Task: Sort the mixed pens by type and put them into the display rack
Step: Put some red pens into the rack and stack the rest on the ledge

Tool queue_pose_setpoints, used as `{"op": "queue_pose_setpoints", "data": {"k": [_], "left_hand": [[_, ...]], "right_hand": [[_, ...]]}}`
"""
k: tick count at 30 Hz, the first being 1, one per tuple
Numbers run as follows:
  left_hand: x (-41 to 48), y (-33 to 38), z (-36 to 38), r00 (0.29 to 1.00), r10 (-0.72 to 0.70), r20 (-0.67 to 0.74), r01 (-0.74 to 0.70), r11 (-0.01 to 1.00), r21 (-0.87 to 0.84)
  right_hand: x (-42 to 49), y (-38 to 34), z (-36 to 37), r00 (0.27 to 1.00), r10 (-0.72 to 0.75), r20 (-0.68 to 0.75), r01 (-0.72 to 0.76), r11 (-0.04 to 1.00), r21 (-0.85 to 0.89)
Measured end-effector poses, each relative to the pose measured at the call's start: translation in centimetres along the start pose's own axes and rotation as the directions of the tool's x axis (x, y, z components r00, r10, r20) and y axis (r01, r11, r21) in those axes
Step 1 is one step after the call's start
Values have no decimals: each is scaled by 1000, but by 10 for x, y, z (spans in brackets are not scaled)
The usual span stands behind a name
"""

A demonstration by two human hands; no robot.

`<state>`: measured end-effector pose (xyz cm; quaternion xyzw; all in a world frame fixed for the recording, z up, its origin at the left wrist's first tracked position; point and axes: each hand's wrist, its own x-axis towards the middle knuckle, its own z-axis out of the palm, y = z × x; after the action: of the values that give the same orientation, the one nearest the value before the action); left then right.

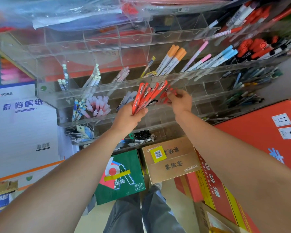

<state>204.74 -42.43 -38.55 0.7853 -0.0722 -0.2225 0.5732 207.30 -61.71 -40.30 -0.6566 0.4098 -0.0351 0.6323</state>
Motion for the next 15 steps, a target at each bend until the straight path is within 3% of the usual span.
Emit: {"op": "queue_pose_setpoints", "data": {"k": [5, 6, 8, 11, 15], "left_hand": [[-1, 9, 3, 998, -25, 58, 24, 999, 22], [-1, 11, 5, 997, -37, 73, 35, 999, 20], [-1, 16, 10, 993, -46, 111, 45, 999, 10], [-2, 32, 20, 986, -32, 165, 35, 999, -16], [-2, 46, 31, 968, -121, 221, 152, 980, -128]], "right_hand": [[-16, -8, -16, 972, -211, -100, 203, 975, -91], [-24, -10, -20, 971, -228, -64, 226, 973, -42], [-40, -15, -27, 972, -191, 138, 189, 982, 27], [-54, -21, -31, 883, -122, 453, 158, 987, -42], [-50, -22, -35, 887, -94, 453, 105, 995, 3]]}}
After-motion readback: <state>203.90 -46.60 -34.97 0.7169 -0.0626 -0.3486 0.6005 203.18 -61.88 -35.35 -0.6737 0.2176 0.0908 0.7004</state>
